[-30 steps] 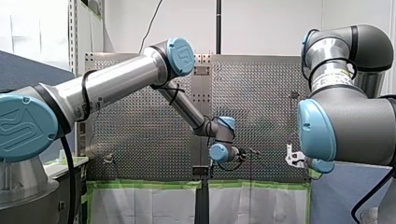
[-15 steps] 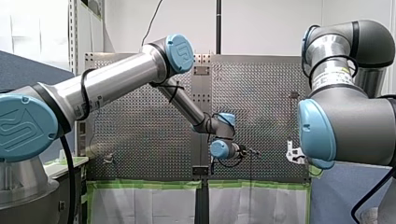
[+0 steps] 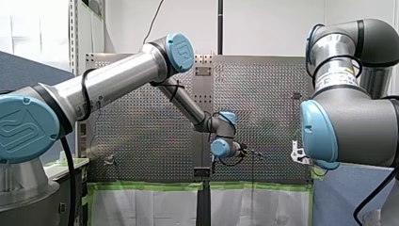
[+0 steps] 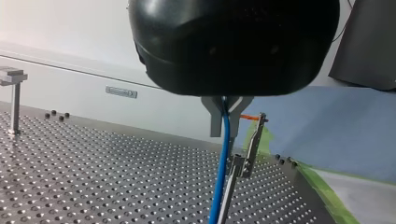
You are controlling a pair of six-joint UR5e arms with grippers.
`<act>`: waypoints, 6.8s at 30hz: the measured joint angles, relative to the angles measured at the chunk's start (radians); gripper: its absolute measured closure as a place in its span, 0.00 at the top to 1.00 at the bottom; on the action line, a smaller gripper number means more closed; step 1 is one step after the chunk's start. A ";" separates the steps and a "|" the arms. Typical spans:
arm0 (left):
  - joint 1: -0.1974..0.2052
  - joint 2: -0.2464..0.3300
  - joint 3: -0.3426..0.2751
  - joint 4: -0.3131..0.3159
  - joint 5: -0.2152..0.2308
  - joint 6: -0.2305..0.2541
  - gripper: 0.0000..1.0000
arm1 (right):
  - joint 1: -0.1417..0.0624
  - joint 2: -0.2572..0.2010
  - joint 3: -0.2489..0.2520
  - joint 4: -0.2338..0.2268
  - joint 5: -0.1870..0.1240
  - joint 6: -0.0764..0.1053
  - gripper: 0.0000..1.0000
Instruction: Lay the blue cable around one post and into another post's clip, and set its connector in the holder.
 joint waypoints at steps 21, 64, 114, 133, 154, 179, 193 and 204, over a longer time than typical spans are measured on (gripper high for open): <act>0.011 -0.010 -0.040 0.058 0.011 -0.079 0.00 | -0.001 0.000 0.000 -0.013 0.000 0.039 0.00; 0.050 -0.067 -0.006 0.035 0.061 -0.108 0.00 | 0.023 0.001 -0.011 -0.066 -0.096 0.121 0.00; 0.019 -0.031 0.001 -0.090 0.066 0.081 0.00 | -0.002 0.001 -0.013 -0.053 -0.022 0.114 0.00; 0.045 -0.037 0.001 -0.050 0.084 -0.029 0.00 | 0.005 0.001 -0.017 -0.067 -0.036 0.138 0.00; 0.078 -0.070 0.048 -0.072 0.102 -0.054 0.00 | 0.013 0.003 -0.024 -0.092 -0.063 0.168 0.00; 0.100 -0.070 0.070 -0.099 0.128 -0.053 0.47 | 0.014 0.006 -0.036 -0.084 -0.064 0.172 0.00; 0.084 -0.064 0.077 -0.130 0.082 0.033 0.54 | 0.016 0.006 -0.035 -0.080 -0.064 0.170 0.00; 0.050 -0.034 0.071 -0.216 0.079 0.077 0.58 | 0.028 0.006 -0.035 -0.074 -0.066 0.153 0.00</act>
